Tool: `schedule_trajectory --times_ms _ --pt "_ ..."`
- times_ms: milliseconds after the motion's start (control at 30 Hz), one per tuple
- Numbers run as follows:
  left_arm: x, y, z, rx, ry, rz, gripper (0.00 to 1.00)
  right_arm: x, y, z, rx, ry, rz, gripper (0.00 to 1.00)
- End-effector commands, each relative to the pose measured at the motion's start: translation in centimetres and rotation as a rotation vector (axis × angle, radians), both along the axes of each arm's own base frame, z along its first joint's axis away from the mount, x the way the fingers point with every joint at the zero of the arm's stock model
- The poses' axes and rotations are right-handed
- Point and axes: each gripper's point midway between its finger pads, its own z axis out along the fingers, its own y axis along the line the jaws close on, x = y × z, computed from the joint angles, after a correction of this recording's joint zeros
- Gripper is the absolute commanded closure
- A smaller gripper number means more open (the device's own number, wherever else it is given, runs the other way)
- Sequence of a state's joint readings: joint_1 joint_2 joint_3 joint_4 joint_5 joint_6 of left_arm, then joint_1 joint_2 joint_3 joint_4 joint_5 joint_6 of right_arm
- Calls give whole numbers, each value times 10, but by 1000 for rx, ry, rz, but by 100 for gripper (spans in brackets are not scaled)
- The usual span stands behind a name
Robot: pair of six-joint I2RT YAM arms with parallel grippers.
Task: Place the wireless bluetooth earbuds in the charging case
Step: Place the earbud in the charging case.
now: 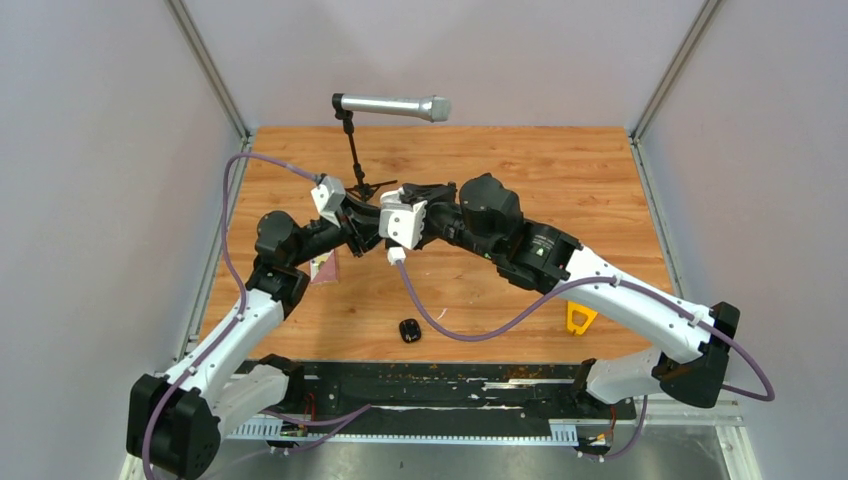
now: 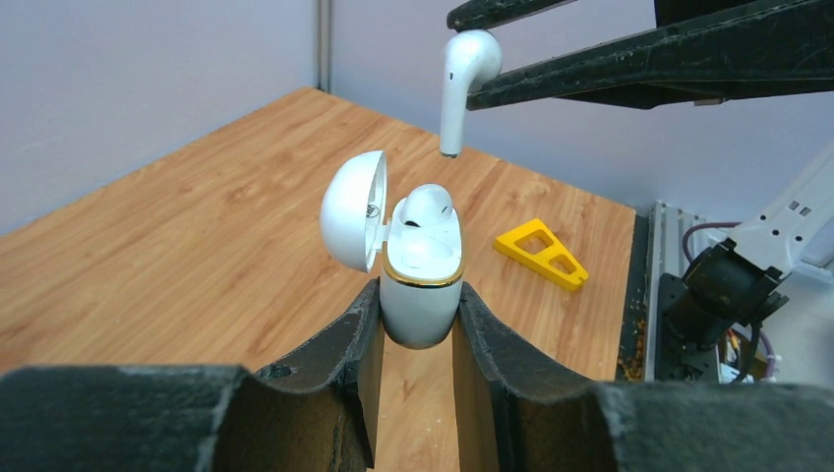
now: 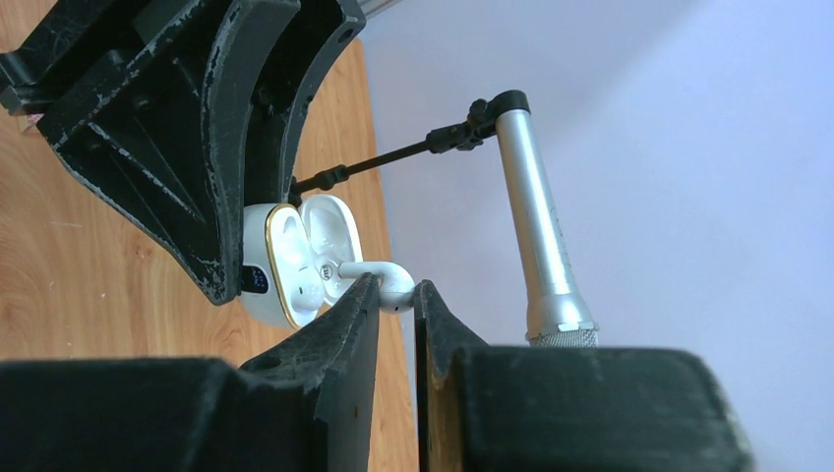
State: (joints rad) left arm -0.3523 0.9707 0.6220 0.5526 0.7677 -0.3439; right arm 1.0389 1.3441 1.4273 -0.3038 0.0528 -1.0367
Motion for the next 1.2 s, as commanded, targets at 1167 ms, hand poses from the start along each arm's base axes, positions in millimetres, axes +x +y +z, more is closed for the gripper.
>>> schedule_trajectory --times_ms 1167 --pt "-4 6 39 -87 -83 42 100 -6 30 7 7 -77 13 100"
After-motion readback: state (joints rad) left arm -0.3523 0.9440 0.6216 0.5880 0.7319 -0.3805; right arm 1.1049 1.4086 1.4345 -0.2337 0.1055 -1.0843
